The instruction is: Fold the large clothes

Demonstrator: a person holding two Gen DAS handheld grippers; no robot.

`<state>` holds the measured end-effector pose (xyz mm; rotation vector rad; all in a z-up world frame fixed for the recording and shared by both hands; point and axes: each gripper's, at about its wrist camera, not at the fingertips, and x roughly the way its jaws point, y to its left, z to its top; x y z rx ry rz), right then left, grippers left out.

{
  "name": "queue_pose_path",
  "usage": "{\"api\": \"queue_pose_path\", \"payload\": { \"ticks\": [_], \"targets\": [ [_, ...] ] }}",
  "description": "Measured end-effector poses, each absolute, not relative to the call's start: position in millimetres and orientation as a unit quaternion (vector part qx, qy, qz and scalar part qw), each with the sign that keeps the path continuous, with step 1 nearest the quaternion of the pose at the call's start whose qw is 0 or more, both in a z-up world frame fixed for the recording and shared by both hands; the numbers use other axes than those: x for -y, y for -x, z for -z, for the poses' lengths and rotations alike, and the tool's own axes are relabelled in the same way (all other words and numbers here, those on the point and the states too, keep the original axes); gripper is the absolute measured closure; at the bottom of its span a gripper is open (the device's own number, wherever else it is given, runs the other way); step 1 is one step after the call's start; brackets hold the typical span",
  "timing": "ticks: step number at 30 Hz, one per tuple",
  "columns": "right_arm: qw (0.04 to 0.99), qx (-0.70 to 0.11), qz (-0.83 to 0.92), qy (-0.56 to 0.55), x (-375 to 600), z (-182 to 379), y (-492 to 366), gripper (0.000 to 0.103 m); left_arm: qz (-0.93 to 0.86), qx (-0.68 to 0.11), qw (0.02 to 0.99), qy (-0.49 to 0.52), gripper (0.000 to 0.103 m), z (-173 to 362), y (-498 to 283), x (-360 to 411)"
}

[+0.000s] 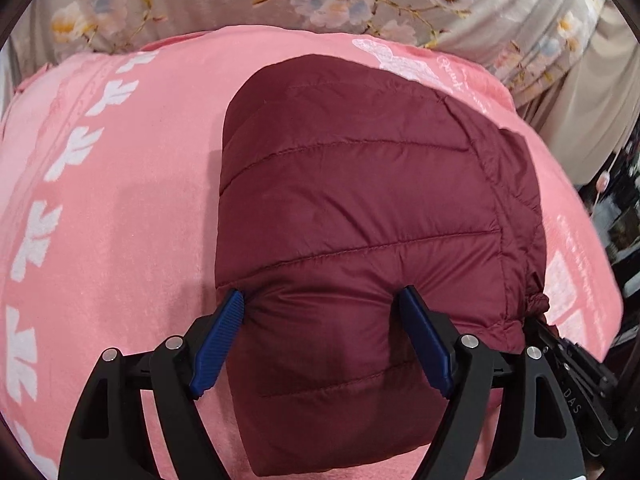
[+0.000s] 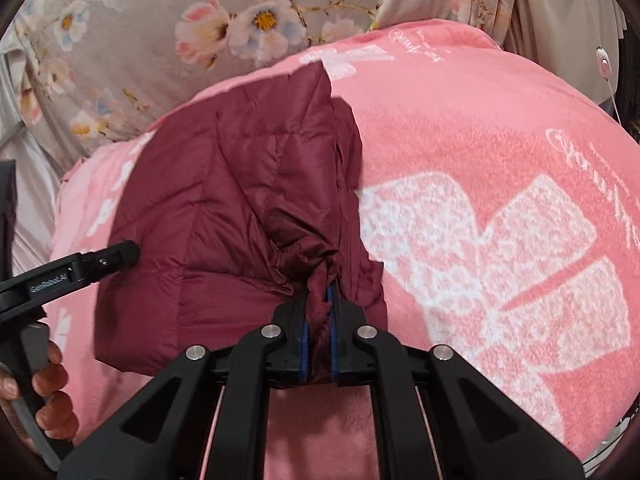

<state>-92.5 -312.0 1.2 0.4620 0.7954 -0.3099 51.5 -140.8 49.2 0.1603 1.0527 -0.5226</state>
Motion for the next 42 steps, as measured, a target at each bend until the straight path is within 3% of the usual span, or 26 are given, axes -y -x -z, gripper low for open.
{"api": "queue_pose_path", "payload": {
  "ticks": [11,25,28,34,38,42],
  "targets": [
    [0.883,-0.387,0.155,-0.214,307,26,81,0.097,0.217,-0.484,0.839,-0.127,0.018,-23,-50,157],
    [0.888,-0.385,0.15,-0.202,306,26,83,0.095,0.214,-0.472,0.844,-0.141,0.017,-16,-48,158],
    [0.88,-0.39,0.154,-0.223,314,4,91,0.089,0.23,-0.488,0.832,-0.127,0.024,-33,-53,144],
    [0.909,-0.308,0.155,-0.233,343,-77,83,0.057,0.235,-0.451,0.857,-0.08,0.024,-102,-94,124],
    [0.907,-0.295,0.128,-0.271,366,-95,40,0.051,0.221,-0.45,0.864,-0.055,0.024,-124,-138,141],
    [0.882,-0.313,0.151,-0.319,387,-76,-8,0.051,0.209,-0.465,0.859,-0.046,0.024,-118,-171,168]
  ]
}}
